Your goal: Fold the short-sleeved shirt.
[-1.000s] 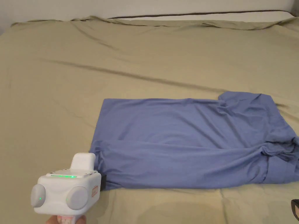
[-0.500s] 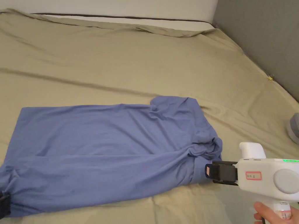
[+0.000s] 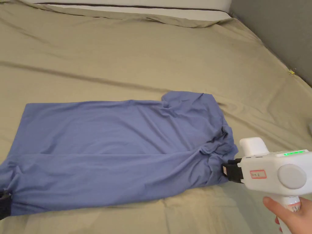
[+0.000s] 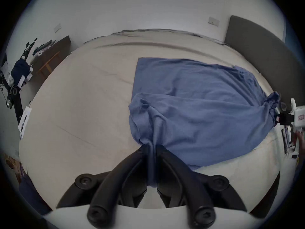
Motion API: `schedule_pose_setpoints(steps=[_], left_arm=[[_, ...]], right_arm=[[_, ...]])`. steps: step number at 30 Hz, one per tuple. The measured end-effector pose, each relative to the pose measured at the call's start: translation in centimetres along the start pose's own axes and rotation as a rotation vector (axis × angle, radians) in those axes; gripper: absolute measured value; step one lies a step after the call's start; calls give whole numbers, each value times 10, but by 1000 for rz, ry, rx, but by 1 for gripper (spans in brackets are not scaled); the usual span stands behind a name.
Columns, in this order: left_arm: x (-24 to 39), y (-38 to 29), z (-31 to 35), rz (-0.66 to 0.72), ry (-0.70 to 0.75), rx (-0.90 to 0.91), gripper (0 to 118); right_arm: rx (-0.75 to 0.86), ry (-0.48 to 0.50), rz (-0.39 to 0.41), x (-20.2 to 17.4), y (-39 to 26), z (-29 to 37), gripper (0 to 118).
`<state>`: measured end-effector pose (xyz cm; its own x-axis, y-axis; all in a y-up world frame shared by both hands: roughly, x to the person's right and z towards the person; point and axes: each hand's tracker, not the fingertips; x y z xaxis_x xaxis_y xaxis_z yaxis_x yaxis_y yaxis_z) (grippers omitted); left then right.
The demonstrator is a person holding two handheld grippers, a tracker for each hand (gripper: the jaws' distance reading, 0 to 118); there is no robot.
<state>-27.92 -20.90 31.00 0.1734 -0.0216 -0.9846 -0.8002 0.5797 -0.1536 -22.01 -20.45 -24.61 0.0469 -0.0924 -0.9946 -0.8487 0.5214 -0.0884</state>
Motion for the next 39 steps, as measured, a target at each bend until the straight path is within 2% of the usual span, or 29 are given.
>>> schedule_pose_setpoints(steps=[6, 9, 16, 21, 23, 24, 25, 26, 27, 28, 30, 32, 33, 34, 35, 36, 37, 38, 39], left_arm=[[7, -4, 63, -4, -10, 53, 7], [-11, -27, 53, -19, 8, 33, 7], [-8, -89, 49, 1, 1, -137, 7], [-1, -103, 31, -5, 20, -182, 7], [1, -99, 30, 20, 16, -195, 7], [0, -98, 30, 45, 13, -205, 11], [-1, -98, 32, 73, 23, -207, 28], [-2, -99, 36, 86, 73, -196, 58], [-2, -99, 42, 71, 109, -187, 84], [-3, -99, 54, 52, 133, -170, 84], [-5, -97, 88, 52, 152, -122, 84], [-2, -95, 134, 69, 132, -53, 84], [-3, -95, 155, 97, 98, -18, 79], [-4, -96, 174, 140, 34, 27, 62], [-4, -97, 192, 194, -3, 77, 21], [-3, -96, 202, 224, -13, 101, 0], [-1, -94, 208, 240, -12, 118, 0], [-1, -89, 215, 253, 22, 160, 0], [-2, -82, 214, 195, -4, 117, 0]], right_arm=[[56, 56, 3, -2, -19, 66, 13], [41, 45, 18, -3, -41, 83, 13], [-94, 25, -5, 10, -107, 74, 13], [-125, 20, -21, 6, -119, 59, 13], [-115, 8, 21, 3, -116, 60, 13], [-113, -6, 41, 0, -114, 61, 14], [-117, -12, 30, -2, -112, 61, 18], [-133, -25, 22, 0, -110, 62, 35], [-147, -48, 25, -2, -109, 65, 79], [-164, -84, 56, -7, -109, 71, 97], [-130, -68, 107, -14, -112, 90, 98], [-93, -70, 102, -29, -110, 119, 98], [-63, -31, 111, -37, -109, 132, 98], [-36, 6, 112, -47, -108, 149, 94], [1, 26, 86, -55, -107, 160, 71], [46, 56, 73, -63, -107, 167, 14], [69, 87, 79, -72, -106, 169, 3], [84, 89, 96, -81, -107, 168, 3], [150, 40, 120, -90, -109, 172, 3]])
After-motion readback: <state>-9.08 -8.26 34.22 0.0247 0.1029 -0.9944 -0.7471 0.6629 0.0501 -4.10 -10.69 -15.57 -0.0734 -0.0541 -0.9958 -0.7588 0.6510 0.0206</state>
